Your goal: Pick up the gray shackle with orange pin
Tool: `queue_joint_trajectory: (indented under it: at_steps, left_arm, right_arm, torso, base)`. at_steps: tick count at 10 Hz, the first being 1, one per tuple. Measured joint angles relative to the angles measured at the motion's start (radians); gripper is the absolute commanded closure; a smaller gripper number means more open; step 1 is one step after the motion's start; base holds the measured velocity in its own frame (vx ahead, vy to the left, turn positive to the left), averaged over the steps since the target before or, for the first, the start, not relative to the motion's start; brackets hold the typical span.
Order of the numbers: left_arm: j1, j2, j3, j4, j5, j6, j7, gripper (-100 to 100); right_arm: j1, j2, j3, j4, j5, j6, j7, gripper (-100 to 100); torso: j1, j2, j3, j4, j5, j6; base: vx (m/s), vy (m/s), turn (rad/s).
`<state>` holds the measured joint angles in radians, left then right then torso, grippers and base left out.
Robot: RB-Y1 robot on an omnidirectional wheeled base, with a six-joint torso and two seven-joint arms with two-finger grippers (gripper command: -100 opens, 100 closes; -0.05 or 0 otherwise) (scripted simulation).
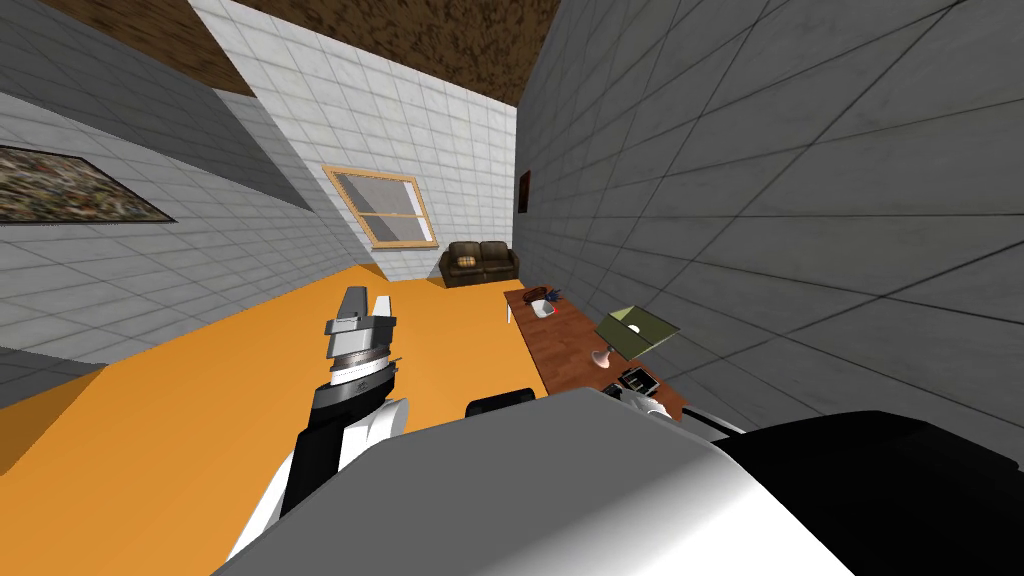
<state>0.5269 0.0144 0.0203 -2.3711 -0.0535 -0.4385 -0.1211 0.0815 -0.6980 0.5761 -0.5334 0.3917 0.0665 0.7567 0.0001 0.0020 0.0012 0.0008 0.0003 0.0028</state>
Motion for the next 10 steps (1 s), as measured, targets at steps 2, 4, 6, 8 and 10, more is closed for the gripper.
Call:
queue_joint_trajectory:
  at_steps: [2,4,6,8,10]
  left_arm:
    - [0.000,0.000,0.000,0.000,0.000,0.000,0.000,0]
    - [0.000,0.000,0.000,0.000,0.000,0.000,0.000,0]
    - [0.000,0.000,0.000,0.000,0.000,0.000,0.000,0]
    - [0.000,0.000,0.000,0.000,0.000,0.000,0.000,0]
    - [0.000,0.000,0.000,0.000,0.000,0.000,0.000,0]
  right_arm:
    - [0.001,-0.005,-0.006,-0.005,0.023,-0.005,-0.022,100]
    - [0.005,-0.004,-0.036,-0.004,0.081,-0.022,-0.064,100]
    - [0.004,-0.006,-0.044,-0.002,0.130,-0.032,-0.093,100]
    - [0.002,-0.003,-0.077,0.009,0.195,-0.056,-0.128,100]
    - [0.001,-0.001,-0.099,0.014,0.249,-0.068,-0.154,100]
  torso:
    - [0.001,-0.001,-0.001,0.000,0.001,0.001]
    - [0.003,-0.002,-0.001,0.000,0.001,0.001]
    - [0.002,-0.001,0.000,0.000,0.001,0.000]
    - [0.002,-0.001,0.000,0.000,0.001,0.000]
    - [0.003,-0.001,0.000,0.000,0.002,0.001]
  base:
    - [0.032,0.025,-0.091]
    - [0.030,0.029,-0.077]
    - [0.021,0.013,-0.035]
    - [0.020,0.017,-0.038]
    - [0.023,0.021,-0.076]
